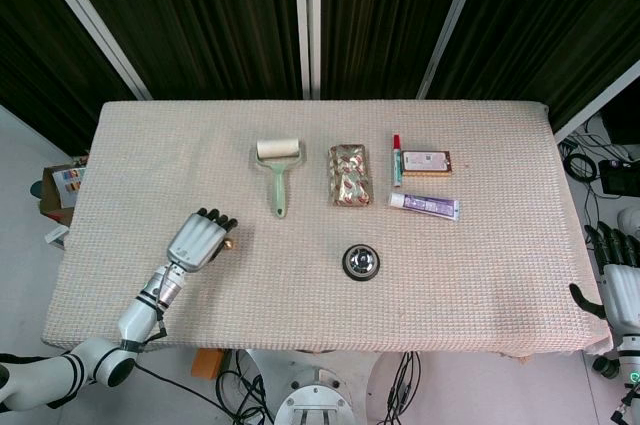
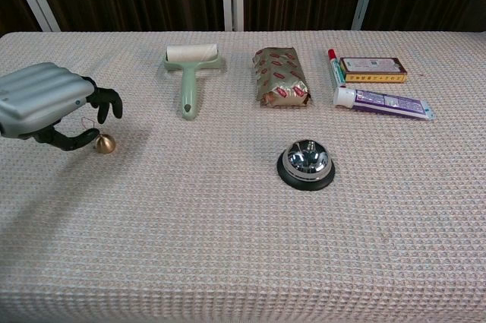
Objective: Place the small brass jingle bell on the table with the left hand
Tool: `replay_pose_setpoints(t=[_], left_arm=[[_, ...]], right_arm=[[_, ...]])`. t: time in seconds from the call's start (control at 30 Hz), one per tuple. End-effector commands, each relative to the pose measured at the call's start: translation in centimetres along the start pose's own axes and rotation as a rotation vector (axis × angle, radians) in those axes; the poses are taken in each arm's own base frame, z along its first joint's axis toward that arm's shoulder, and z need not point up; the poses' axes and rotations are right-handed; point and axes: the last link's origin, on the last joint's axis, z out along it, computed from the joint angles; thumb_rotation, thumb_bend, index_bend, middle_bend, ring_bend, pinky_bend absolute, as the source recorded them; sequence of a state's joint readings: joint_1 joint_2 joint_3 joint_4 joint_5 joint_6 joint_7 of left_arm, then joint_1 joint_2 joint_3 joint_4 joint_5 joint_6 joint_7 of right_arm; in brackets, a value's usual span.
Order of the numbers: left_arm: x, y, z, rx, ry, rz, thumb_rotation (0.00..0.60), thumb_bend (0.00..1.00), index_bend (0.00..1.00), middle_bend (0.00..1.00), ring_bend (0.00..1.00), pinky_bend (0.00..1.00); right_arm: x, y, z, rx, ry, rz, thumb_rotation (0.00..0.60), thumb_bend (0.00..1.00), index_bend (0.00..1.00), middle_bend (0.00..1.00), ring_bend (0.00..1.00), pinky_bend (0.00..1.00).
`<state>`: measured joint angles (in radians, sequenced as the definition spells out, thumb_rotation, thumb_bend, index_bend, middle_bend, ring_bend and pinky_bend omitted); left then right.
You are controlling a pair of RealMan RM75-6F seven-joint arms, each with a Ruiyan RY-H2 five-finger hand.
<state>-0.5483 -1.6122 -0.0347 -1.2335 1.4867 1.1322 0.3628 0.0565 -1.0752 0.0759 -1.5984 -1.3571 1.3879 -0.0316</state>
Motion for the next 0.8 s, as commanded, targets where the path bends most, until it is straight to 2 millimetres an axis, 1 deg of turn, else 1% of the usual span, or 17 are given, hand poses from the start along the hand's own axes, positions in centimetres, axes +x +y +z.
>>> replay_pose_setpoints(t=[0.03, 0.17, 0.23, 0.3, 0.37, 0.4, 0.43, 0.5, 0.53, 0.57, 0.63, 0.7, 0.8], left_arm=[[0.2, -0.1, 0.0, 0.002, 0.005, 0.0, 0.6, 0.45, 0.2, 0.41, 0.33, 0.45], [0.6, -0.2, -0.5, -0.001, 0.015, -0.004, 0.6, 0.45, 0.15, 0.39, 0.32, 0.44], [1.2, -0.4, -1.3, 0.0, 0.024, -0.015, 0.6, 0.41, 0.15, 0.35, 0.29, 0.43], [2.0, -1.0, -2.6, 0.02, 0.051, -0.028, 0.6, 0.32, 0.14, 0.29, 0.24, 0.4], [2.7, -1.9, -4.0, 0.056, 0.094, -0.069, 0.6, 0.15, 0.14, 0.18, 0.16, 0.29], [3.2, -2.8, -5.1, 0.085, 0.149, -0.111, 0.579, 0.11, 0.13, 0.15, 0.13, 0.24], [3.5, -3.3, -5.7, 0.102, 0.182, -0.129, 0.514, 0.07, 0.13, 0.12, 0.11, 0.19], [3.5, -5.1, -7.8, 0.156, 0.251, -0.156, 0.321, 0.05, 0.13, 0.11, 0.1, 0.16], [3.3, -6.7, -9.6, 0.214, 0.262, -0.159, 0.267, 0.05, 0.13, 0.11, 0.1, 0.16], [3.2, -7.6, -10.7, 0.245, 0.259, -0.161, 0.238, 0.05, 0.13, 0.11, 0.09, 0.16], [3.0, -9.3, -13.0, 0.317, 0.237, -0.17, 0.209, 0.05, 0.13, 0.11, 0.08, 0.16], [3.2, -10.4, -14.8, 0.366, 0.217, -0.186, 0.198, 0.05, 0.12, 0.11, 0.08, 0.16], [3.8, -11.0, -16.2, 0.39, 0.209, -0.206, 0.194, 0.05, 0.12, 0.1, 0.08, 0.16]], right_arm=[[0.0, 0.0, 0.0, -0.001, 0.0, 0.001, 0.6, 0.18, 0.0, 0.0, 0.0, 0.0], [0.1, 0.0, 0.0, 0.0, 0.003, 0.003, 0.6, 0.18, 0.0, 0.0, 0.0, 0.0], [0.3, 0.0, 0.0, 0.001, 0.009, 0.005, 0.6, 0.18, 0.0, 0.0, 0.0, 0.0], [0.6, 0.1, -0.1, 0.001, 0.021, 0.011, 0.6, 0.18, 0.0, 0.0, 0.0, 0.0], [0.8, 0.2, -0.1, 0.007, 0.034, 0.015, 0.6, 0.18, 0.0, 0.0, 0.0, 0.0], [0.9, 0.2, -0.2, 0.014, 0.046, 0.016, 0.6, 0.18, 0.0, 0.0, 0.0, 0.0], [0.9, 0.3, -0.2, 0.019, 0.051, 0.016, 0.6, 0.18, 0.0, 0.0, 0.0, 0.0], [0.9, 0.3, -0.3, 0.038, 0.07, 0.017, 0.6, 0.18, 0.0, 0.0, 0.0, 0.0], [0.8, 0.3, -0.4, 0.055, 0.085, 0.017, 0.6, 0.18, 0.0, 0.0, 0.0, 0.0], [0.7, 0.3, -0.4, 0.065, 0.095, 0.018, 0.6, 0.18, 0.0, 0.0, 0.0, 0.0], [0.6, 0.5, -0.5, 0.078, 0.118, 0.02, 0.6, 0.18, 0.0, 0.0, 0.0, 0.0], [0.4, 0.8, -0.5, 0.077, 0.133, 0.02, 0.6, 0.18, 0.0, 0.0, 0.0, 0.0], [0.0, 0.9, -0.5, 0.07, 0.128, 0.017, 0.6, 0.18, 0.0, 0.0, 0.0, 0.0]])
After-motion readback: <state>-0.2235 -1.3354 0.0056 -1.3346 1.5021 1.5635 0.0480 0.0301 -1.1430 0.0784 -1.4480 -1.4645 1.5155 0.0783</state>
